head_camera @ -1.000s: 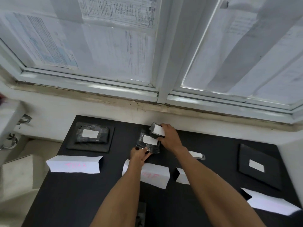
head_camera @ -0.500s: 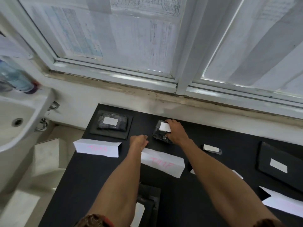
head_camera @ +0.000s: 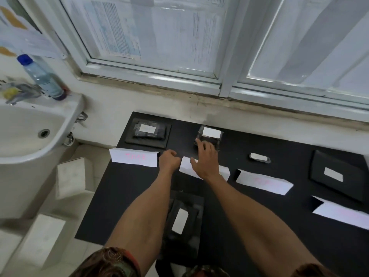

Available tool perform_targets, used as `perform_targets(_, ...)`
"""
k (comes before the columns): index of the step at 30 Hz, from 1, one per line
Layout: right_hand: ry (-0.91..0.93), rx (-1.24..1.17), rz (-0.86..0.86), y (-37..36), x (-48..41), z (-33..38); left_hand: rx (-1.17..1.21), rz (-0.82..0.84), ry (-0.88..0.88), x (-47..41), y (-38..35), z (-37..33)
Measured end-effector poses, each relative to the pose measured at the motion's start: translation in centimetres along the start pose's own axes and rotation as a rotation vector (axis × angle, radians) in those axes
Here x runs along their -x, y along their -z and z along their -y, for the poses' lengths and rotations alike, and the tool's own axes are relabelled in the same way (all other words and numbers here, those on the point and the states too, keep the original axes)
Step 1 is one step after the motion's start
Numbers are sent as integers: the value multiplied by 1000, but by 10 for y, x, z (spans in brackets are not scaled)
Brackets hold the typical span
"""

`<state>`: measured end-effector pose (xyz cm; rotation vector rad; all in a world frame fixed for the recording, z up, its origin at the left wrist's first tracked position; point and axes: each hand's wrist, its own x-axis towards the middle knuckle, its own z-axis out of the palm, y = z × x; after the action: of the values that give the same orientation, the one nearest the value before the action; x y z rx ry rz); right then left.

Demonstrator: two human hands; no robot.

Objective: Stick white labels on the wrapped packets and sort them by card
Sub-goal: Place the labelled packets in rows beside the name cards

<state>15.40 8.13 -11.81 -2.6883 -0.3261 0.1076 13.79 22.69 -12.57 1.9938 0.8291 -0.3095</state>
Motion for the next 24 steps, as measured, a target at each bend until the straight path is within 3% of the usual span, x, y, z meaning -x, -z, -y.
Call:
perform_targets(3,-20,-71,37,-12,47,12,-209,-53,-186,38,7,23)
perform_targets(5,-58,-170,82,-17,78,15,-253,-62,-204,62,8,44)
perform_targets(13,-369,-267,224,-38,187,11,-173,203,-70,138,8,115)
perform_targets(21,-587,-587,80,-51,203,21,19,241,59,156,3,140)
perform_targets(24,-628,-679,38,-44,205,25,129,332,131,160,8,134)
